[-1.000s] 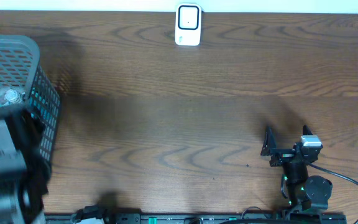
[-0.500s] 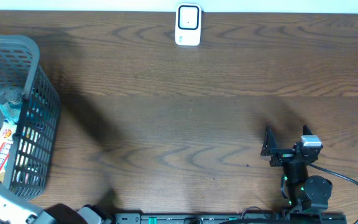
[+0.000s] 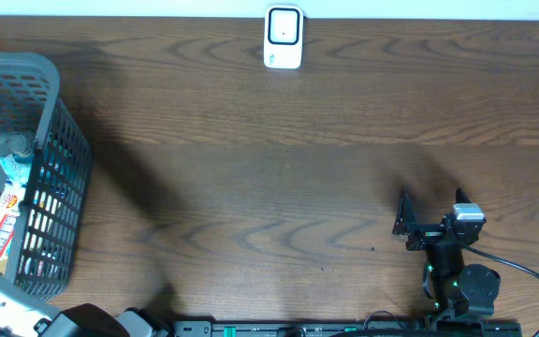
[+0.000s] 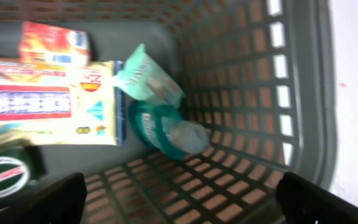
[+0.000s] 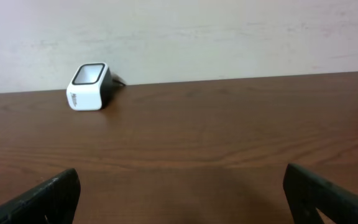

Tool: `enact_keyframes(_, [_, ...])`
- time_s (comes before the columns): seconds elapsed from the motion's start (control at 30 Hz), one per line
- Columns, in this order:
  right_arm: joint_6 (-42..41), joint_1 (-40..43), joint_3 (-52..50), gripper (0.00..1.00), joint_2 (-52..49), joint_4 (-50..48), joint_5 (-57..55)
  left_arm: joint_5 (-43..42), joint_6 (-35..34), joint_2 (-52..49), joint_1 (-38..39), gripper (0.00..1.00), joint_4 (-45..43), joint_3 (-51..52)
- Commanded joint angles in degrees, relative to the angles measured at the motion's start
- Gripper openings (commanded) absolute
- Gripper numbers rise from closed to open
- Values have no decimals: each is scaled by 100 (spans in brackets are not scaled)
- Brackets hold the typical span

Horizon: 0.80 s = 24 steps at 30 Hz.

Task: Scan the item barcode
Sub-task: 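Grasp the teal bottle in the basket with the left gripper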

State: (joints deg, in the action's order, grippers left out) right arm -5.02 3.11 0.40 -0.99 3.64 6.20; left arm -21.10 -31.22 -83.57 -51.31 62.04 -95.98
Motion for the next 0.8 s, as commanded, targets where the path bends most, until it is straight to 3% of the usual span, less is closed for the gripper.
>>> enact_keyframes(0.0, [-50,-55,-9,99,22,20,13,-264,79,-39,315,98,-101,-116])
enact_keyframes(0.27, [-50,-55,-9,99,22,20,13,-136,-354,-525,979,98,-566,-116])
enact_keyframes(0.77, [-52,-55,-9,99,22,20,13,13,-813,-2035,1110,98,-127,-116])
